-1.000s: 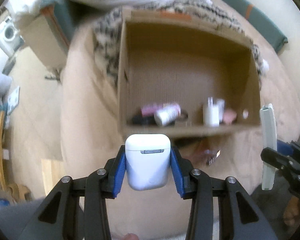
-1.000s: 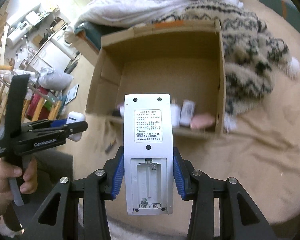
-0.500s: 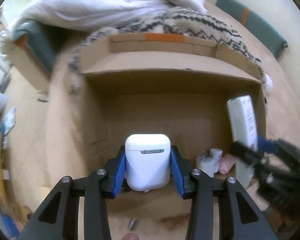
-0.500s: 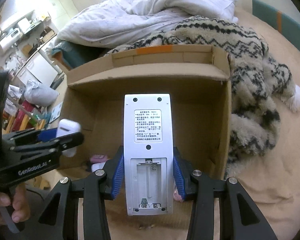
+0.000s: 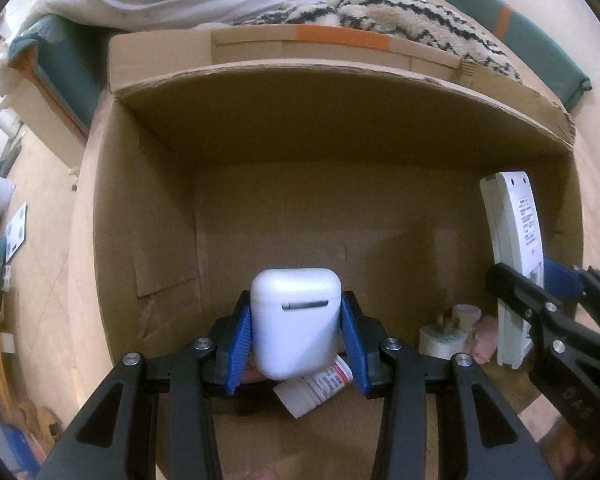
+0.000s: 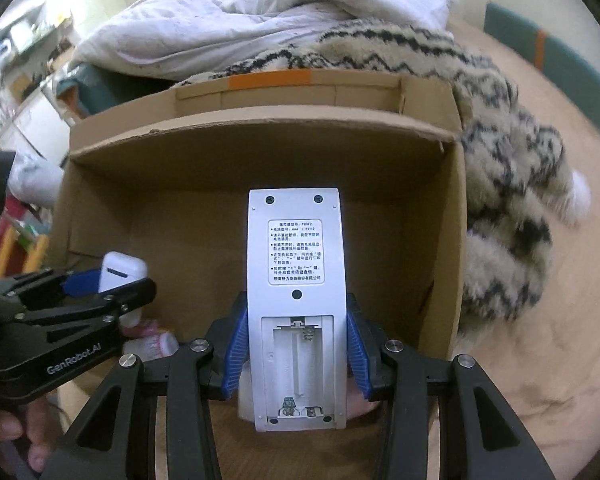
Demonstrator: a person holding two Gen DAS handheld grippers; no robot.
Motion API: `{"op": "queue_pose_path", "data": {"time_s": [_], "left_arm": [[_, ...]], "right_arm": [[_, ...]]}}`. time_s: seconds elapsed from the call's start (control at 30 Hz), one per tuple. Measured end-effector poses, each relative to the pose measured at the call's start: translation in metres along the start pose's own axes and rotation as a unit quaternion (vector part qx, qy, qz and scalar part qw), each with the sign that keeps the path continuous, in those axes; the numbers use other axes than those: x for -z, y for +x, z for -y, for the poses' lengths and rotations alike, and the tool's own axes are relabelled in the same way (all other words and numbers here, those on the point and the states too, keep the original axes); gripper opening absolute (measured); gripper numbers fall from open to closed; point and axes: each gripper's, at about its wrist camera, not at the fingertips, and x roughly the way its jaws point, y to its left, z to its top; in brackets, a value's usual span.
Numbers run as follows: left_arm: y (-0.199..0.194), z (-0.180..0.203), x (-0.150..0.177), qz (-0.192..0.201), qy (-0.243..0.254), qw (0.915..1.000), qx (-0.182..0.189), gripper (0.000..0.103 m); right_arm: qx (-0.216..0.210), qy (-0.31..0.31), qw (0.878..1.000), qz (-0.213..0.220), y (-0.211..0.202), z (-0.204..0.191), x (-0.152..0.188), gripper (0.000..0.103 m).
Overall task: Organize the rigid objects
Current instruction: 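Lower the remote and earbuds case into the box and open both grippers, then withdraw both grippers from the box toward the battery and pink comb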
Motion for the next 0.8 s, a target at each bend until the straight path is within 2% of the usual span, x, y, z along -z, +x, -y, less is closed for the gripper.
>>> {"op": "queue_pose_path", "data": {"time_s": [0.27, 0.33, 0.4, 0.47, 0.5, 0.53, 0.67, 0.8], "left_arm": [[-0.006, -0.002, 0.0, 0.014, 0.002, 0.9999, -0.004, 0.037], [-0.006, -0.002, 0.0, 0.014, 0.001, 0.9999, -0.001, 0.037], [-0.007, -0.001, 0.0, 0.015, 0.005, 0.9999, -0.002, 0.038], [-0.009, 0.001, 0.001, 0.017, 0.009, 0.9998, -0.001, 0.049], [-0.01, 0.002, 0.001, 0.02, 0.011, 0.9997, 0.002, 0.064], [-0.012, 0.002, 0.0, 0.023, 0.011, 0.9997, 0.004, 0.075], [-0.014, 0.001, -0.003, 0.029, 0.008, 0.9995, -0.01, 0.085], [-0.016, -0.003, -0.005, 0.028, -0.001, 0.9996, -0.002, 0.086]], "right_arm": [[0.005, 0.003, 1.0, 0.004, 0.0, 0.001, -0.001, 0.047], [-0.014, 0.017, 1.0, 0.009, -0.001, 0.003, -0.004, 0.051], [-0.038, 0.032, 0.999, 0.01, -0.003, 0.006, -0.007, 0.064], [-0.053, 0.035, 0.998, 0.015, -0.006, 0.006, -0.007, 0.065], [-0.059, 0.032, 0.998, 0.016, -0.007, 0.004, -0.008, 0.07], [-0.064, 0.032, 0.997, 0.016, -0.007, 0.004, -0.008, 0.074], [-0.068, 0.039, 0.997, 0.021, -0.01, 0.006, -0.009, 0.085], [-0.07, 0.04, 0.996, 0.025, -0.012, 0.006, -0.009, 0.086]]}}
